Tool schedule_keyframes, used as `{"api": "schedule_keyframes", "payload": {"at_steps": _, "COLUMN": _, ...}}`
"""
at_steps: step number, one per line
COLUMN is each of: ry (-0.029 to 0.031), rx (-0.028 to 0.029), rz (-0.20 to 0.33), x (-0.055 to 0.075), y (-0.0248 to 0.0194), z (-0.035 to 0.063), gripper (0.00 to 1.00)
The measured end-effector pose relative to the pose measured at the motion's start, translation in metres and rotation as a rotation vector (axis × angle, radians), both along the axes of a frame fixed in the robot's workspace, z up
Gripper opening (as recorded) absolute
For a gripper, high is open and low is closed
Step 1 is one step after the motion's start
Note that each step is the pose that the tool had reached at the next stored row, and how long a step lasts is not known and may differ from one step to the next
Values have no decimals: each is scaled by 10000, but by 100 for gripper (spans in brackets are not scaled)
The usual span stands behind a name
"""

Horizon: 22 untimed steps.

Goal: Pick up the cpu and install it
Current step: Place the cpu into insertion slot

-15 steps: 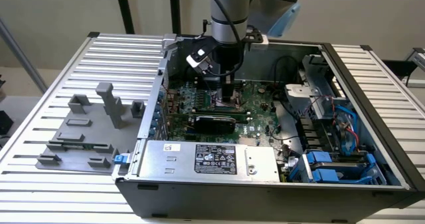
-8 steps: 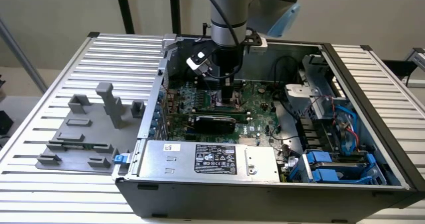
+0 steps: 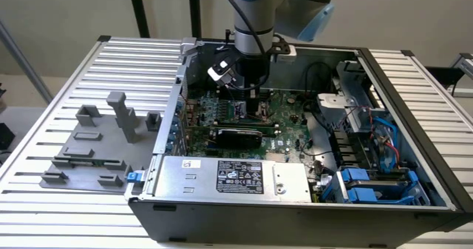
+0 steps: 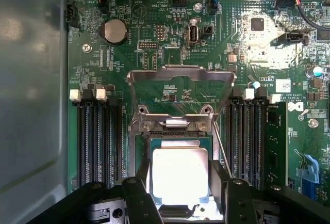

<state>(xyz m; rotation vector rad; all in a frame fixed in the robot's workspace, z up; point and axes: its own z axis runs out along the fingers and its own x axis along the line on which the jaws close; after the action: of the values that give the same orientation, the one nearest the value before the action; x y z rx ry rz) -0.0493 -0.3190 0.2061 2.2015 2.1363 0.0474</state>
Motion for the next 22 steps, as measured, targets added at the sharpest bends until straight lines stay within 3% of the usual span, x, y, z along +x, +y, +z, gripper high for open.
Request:
{"api": "schedule_keyframes", "payload": {"at_steps": 10, "ry": 2, "rx": -133, "rz": 1, "x": 0, "y": 38, "z": -41, "gripper": 55}}
{"api": "schedule_keyframes", "payload": {"at_steps": 22, "ry": 45, "rx": -136, "rz": 1, "x": 0, "y": 41, "z": -56, "gripper": 55}}
